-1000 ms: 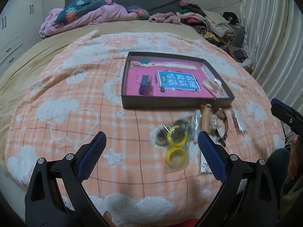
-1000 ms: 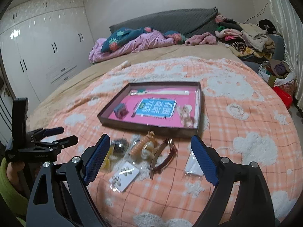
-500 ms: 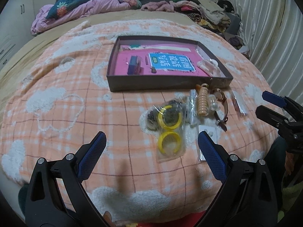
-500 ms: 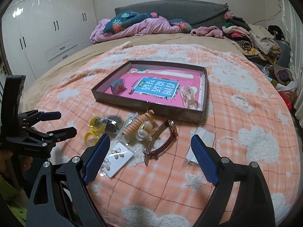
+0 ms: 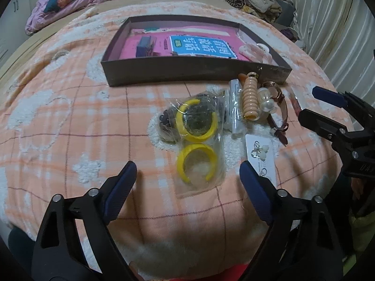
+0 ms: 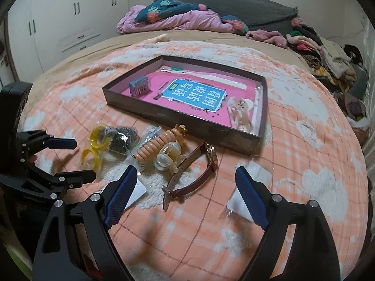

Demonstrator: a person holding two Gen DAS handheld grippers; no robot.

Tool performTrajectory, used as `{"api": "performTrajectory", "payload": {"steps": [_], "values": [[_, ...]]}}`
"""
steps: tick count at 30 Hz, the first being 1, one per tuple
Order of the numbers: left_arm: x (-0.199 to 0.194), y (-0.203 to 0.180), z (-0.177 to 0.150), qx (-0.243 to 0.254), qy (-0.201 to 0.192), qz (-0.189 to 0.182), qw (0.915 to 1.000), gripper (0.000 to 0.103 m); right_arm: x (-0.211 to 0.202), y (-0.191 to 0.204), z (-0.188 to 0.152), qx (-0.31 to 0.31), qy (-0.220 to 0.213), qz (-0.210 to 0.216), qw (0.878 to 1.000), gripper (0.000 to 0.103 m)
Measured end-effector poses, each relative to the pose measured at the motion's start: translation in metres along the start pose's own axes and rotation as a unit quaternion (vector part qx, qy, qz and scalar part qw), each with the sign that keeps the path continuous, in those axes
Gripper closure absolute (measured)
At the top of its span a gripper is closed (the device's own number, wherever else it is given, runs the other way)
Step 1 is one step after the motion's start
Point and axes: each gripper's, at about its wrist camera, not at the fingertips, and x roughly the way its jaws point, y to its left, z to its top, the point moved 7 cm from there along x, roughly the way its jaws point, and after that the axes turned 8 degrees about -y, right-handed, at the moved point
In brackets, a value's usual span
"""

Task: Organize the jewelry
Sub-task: 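Grasp the bagged yellow bangles with left tool while right grasps pearl clip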

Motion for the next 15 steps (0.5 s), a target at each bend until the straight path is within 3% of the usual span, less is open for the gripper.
{"api": "performTrajectory", "payload": {"steps": [10, 15], "values": [[0.018, -0.004, 0.003, 0.001, 0.003, 0.005, 1.0000, 0.031, 0.024, 0.001, 0.002, -0.006, 0.021, 0.023, 0.999, 0.032], [0.021, -0.002, 0.007, 0.005, -0.003, 0.003, 1.0000, 0.064, 0.035, 0.005, 0.003, -0.008, 0.031, 0.033, 0.999, 0.038]]}}
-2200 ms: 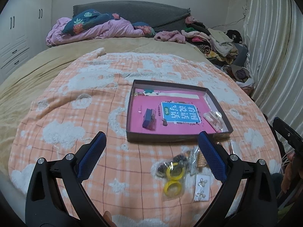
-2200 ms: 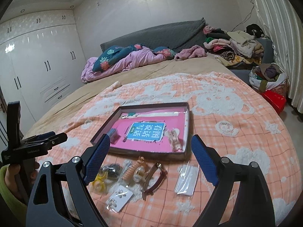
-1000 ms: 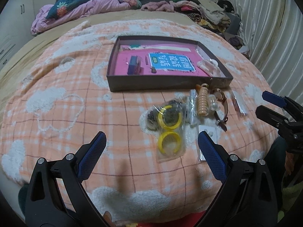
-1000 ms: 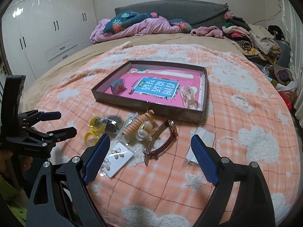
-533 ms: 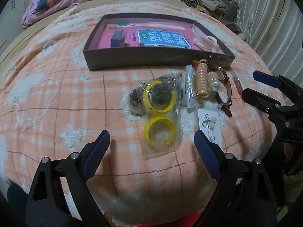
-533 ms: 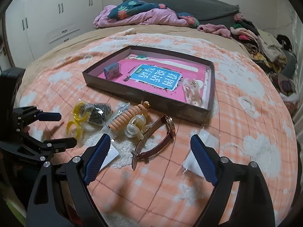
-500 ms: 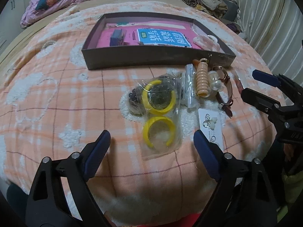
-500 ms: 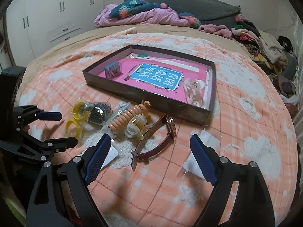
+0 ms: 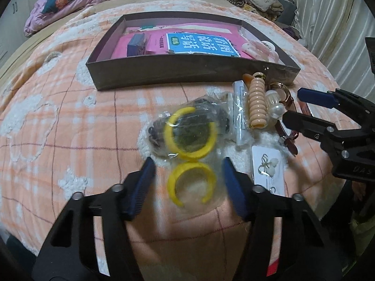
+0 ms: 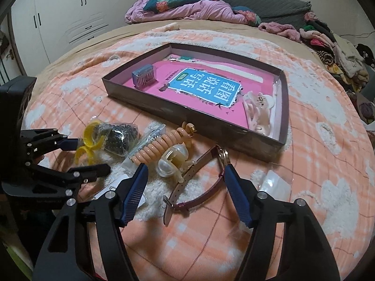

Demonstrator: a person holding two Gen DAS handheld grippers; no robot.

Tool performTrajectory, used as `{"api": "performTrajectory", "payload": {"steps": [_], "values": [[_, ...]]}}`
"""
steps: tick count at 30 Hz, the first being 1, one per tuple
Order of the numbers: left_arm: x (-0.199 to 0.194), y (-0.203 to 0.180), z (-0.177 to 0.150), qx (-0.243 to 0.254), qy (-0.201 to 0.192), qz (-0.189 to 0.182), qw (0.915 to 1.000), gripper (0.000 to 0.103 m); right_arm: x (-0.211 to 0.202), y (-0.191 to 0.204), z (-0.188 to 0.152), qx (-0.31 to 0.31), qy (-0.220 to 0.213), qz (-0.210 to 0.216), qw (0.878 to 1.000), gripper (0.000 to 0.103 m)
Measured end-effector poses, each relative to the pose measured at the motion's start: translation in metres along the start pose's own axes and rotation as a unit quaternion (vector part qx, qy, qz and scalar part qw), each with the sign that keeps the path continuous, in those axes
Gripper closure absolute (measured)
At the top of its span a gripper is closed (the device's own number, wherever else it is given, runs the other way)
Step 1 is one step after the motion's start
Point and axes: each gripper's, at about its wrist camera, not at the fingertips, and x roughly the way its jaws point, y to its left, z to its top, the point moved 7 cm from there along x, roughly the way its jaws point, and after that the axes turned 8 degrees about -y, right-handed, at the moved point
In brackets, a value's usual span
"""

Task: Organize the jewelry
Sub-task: 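Grasp the bagged yellow bangles with left tool while right grasps pearl clip, then put the yellow bangles in the box with left tool while right carries pearl clip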

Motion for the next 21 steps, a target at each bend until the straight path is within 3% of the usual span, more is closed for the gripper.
{"api": "performTrajectory", "payload": {"steps": [3, 11, 15, 21], "values": [[-0.001, 0.004, 0.002, 0.001, -0.004, -0.003, 1.0000, 0.071, 0.004, 0.004, 0.003, -0.004, 0.001, 0.006, 1.000, 0.043], [-0.018, 0.023, 0.006, -0.023, -0.020, -0.003, 0.9995, 0.071, 0.023, 0.010, 0.006, -0.001, 0.013, 0.045, 0.999, 0.050], [-0.026, 0.033, 0.011, -0.032, -0.032, 0.004, 0.9990, 0.071, 0.026, 0.006, 0.001, 0.019, 0.016, 0.057, 0.998, 0.065], [-0.035, 0.045, 0.017, -0.045, -0.044, 0.012, 0.9980, 0.071, 0.011, 0.007, -0.007, 0.020, -0.001, 0.056, 0.998, 0.066]]}}
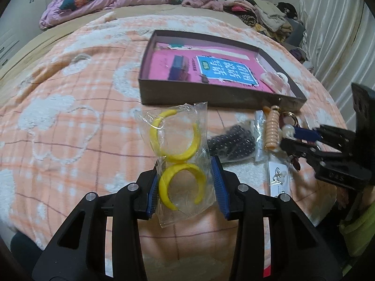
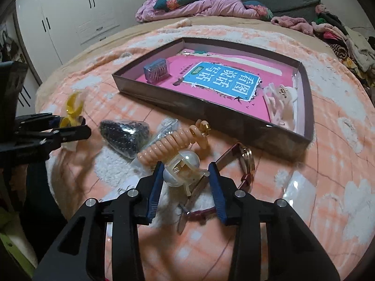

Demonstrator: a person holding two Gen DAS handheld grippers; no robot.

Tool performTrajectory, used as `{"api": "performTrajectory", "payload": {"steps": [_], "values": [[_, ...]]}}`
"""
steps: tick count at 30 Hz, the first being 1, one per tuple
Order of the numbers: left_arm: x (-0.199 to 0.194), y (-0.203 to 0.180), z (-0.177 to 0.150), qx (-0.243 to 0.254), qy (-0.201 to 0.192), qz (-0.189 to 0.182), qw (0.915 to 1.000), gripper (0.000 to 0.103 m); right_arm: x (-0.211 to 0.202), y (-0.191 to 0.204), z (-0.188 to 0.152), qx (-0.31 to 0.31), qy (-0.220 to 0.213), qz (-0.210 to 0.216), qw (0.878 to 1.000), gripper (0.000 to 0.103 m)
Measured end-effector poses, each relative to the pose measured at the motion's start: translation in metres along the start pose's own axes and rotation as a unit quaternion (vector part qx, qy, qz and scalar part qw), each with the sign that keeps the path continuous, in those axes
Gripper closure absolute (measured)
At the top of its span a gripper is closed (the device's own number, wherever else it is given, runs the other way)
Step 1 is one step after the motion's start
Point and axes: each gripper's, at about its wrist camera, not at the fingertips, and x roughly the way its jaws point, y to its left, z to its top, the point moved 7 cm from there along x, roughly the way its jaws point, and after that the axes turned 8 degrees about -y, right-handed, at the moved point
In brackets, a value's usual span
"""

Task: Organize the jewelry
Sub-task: 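Put the yellow bangles in the box with left tool while right carries pearl clip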

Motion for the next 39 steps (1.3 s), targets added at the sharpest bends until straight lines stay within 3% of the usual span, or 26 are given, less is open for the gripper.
{"api": "performTrajectory", "payload": {"steps": [8, 20, 26, 39], "values": [[-0.011, 0.012, 0.009, -0.011, -0.016, 0.007, 0.9998, 0.071, -0.041, -0.018, -0.002, 0.044, -0.043, -0.025, 0.998, 0.066], [-0.018, 0.015, 0.037, -0.004, -0.046, 0.015, 0.9988, 0.071, -0.083, -0.054, 0.021, 0.091, -0.110, -0.056, 0.988, 0.066], [-0.014, 0.012, 0.048, 0.001, -0.051, 0.013, 0.9986, 0.071, -0.086, -0.056, 0.034, 0.089, -0.123, -0.062, 0.986, 0.066], [0.006, -0.013, 0.075, 0.019, -0.054, -0.003, 0.9983, 0.071, -0.085, -0.039, 0.098, 0.053, -0.162, -0.043, 0.984, 0.066]]}}
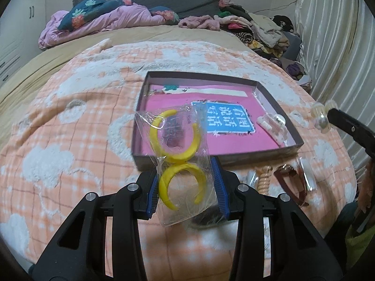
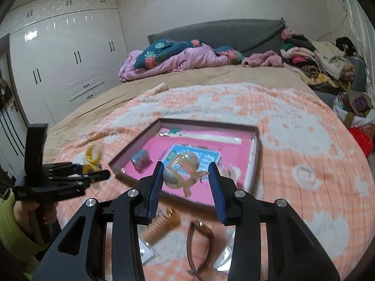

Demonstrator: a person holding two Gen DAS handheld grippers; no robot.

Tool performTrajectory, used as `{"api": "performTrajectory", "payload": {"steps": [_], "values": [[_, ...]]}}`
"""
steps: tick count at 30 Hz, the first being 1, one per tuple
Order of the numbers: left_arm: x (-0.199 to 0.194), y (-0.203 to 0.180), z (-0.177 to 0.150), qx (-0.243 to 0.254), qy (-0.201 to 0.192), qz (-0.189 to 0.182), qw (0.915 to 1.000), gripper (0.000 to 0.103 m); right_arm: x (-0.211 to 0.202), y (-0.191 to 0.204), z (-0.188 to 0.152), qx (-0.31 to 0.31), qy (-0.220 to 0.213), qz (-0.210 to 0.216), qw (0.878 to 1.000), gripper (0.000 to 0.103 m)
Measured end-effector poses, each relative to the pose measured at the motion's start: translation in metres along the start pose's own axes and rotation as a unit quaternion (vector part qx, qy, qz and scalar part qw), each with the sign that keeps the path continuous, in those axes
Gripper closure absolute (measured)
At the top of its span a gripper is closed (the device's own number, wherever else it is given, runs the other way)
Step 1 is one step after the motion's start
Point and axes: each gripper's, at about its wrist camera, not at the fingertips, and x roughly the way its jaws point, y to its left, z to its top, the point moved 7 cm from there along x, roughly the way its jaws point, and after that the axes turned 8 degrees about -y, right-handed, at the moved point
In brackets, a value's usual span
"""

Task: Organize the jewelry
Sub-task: 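Put the yellow bangles in the box with left tool while right carries pearl clip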

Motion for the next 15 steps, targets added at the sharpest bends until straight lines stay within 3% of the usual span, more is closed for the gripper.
{"api": "performTrajectory", "payload": {"steps": [15], "values": [[0.030, -0.014, 0.031, 0.000, -0.001, 0.000, 1.0000, 0.071, 0.034, -0.003, 0.046, 0.001, -0.005, 0.018, 1.000, 0.066]]}}
